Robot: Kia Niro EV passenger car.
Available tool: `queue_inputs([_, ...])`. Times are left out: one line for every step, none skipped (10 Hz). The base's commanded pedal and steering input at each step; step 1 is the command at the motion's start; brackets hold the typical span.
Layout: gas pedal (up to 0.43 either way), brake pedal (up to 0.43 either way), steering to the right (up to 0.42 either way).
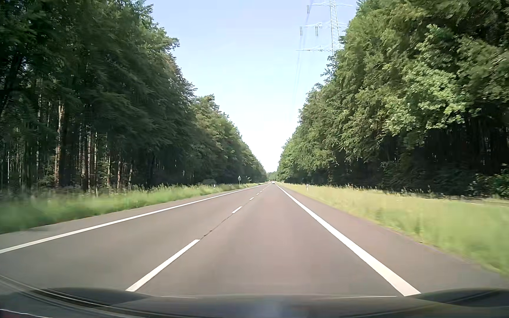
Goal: Follow the waypoints while adhering to traffic rules and regulations
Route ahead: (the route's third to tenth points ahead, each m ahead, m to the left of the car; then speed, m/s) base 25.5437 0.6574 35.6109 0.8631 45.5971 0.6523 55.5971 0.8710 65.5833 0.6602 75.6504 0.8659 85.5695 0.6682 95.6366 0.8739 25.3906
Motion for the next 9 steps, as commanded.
queue_inputs([0.220,0.030,0.000])
queue_inputs([0.220,0.030,0.000])
queue_inputs([0.220,0.030,0.000])
queue_inputs([0.220,0.030,0.000])
queue_inputs([0.220,0.030,0.000])
queue_inputs([0.220,0.030,0.001])
queue_inputs([0.220,0.024,0.000])
queue_inputs([0.220,0.030,0.000])
queue_inputs([0.220,0.030,0.001])
